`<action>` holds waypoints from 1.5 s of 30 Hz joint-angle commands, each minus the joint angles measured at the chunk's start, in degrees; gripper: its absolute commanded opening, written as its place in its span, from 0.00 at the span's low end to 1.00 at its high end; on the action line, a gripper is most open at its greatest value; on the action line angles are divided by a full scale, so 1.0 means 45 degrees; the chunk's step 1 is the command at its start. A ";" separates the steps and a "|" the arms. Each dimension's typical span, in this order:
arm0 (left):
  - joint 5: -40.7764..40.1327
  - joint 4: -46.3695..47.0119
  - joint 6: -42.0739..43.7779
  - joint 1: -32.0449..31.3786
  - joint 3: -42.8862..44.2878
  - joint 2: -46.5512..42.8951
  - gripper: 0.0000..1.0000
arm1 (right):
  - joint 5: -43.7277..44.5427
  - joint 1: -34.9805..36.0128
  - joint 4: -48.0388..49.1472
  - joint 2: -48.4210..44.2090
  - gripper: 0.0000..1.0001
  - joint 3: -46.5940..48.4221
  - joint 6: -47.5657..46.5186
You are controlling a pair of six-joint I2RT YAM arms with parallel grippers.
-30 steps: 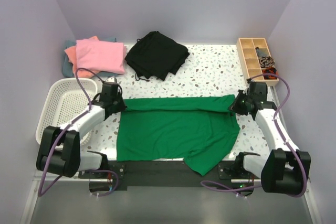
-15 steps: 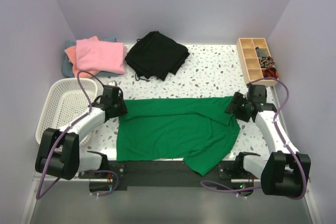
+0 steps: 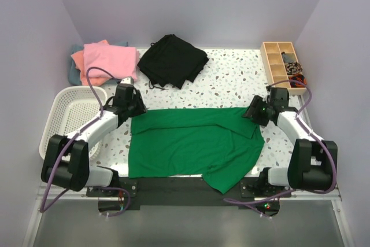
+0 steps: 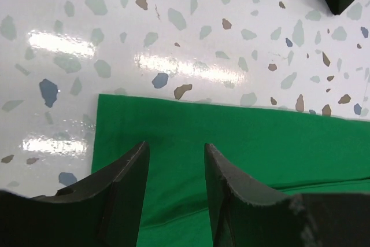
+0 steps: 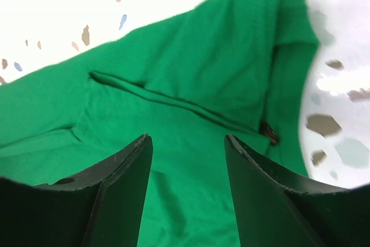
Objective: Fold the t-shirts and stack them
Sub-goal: Fold the flattened tshirt in 1/3 of the way
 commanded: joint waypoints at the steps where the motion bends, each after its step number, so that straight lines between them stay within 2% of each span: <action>1: 0.0700 0.1141 0.0121 -0.0364 0.0262 0.0950 0.48 | -0.1276 0.0011 0.1628 0.0636 0.57 0.0962 0.0162; 5: 0.0837 0.1357 0.0082 -0.0775 0.0359 0.1828 0.47 | -0.1727 0.0148 0.1727 0.1885 0.56 0.1587 0.0025; 14: 0.0935 0.1650 0.0121 -0.1107 0.0476 0.2337 0.47 | -0.2527 0.1336 0.2195 0.2961 0.56 0.2056 -0.0346; 22: 0.1205 0.1669 0.0219 -0.1147 0.0456 0.2534 0.47 | -0.2275 0.2412 0.2274 0.4387 0.55 0.2818 -0.0521; 25: 0.1208 0.1669 0.0238 -0.1147 0.0418 0.2572 0.47 | -0.2119 0.2589 0.2098 0.4700 0.52 0.2994 -0.0619; 26: 0.1189 0.1650 0.0238 -0.1147 0.0417 0.2592 0.47 | -0.2138 0.2589 0.2059 0.4720 0.51 0.3014 -0.0658; 30: 0.1228 0.1650 0.0258 -0.1147 0.0398 0.2670 0.47 | -0.2080 0.2707 0.1864 0.4603 0.29 0.2917 -0.0815; 31: 0.1247 0.1669 0.0258 -0.1147 0.0398 0.2709 0.47 | -0.2079 0.2745 0.1806 0.4526 0.18 0.2897 -0.0892; 34: 0.1286 0.1670 0.0258 -0.1166 0.0398 0.2787 0.47 | -0.2040 0.2785 0.1669 0.4213 0.01 0.2760 -0.0971; 41: 0.1404 0.1709 0.0316 -0.1166 0.0418 0.2905 0.46 | -0.2060 0.2999 0.0791 0.3023 0.00 0.2254 -0.1011; 45: 0.1442 0.1728 0.0317 -0.1166 0.0359 0.2905 0.46 | -0.1827 0.3291 0.0303 0.1308 0.00 0.1395 -0.0660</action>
